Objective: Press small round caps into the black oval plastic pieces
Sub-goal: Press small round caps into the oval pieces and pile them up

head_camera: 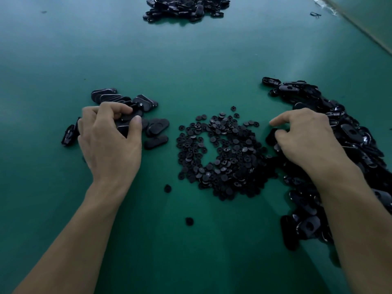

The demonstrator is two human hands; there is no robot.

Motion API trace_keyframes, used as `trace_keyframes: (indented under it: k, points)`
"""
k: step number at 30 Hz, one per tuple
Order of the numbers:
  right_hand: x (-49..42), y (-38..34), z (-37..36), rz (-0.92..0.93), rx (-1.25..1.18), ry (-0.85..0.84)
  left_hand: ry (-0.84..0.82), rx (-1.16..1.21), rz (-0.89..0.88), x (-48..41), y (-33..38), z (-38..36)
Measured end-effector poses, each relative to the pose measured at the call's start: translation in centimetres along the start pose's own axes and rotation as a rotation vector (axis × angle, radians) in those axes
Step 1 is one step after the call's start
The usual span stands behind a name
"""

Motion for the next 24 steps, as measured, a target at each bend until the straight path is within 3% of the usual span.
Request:
trace_keyframes:
  k: [5, 9, 17, 24]
  points:
    - [-0.4, 0.6, 0.5, -0.012, -0.008, 0.020, 0.041, 0.082, -0.231, 1.0, 2.0, 0.0]
    - [-0.3, 0.6, 1.0, 0.034, -0.027, 0.075, -0.039, 0.169, -0.393, 2.6, 3.7, -1.0]
    - [-0.1, 0.0, 1.7, 0.091, -0.049, 0.115, -0.183, 0.307, -0.332, 2.7, 3.2, -1.9]
    - [1.2, -3.5, 3.2, 0.282, -0.312, 0.248, -0.217, 0.388, -0.351, 3.3, 4.3, -1.5]
Point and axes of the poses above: each hand's wrist, its own x-axis away from the middle knuckle, its own z-axis out of the back of the hand, y = z × x, the point moved 6 cm from there along -x, towards the middle knuckle, and after that the axes turned 3 degrees about z, right-handed, at the moved point
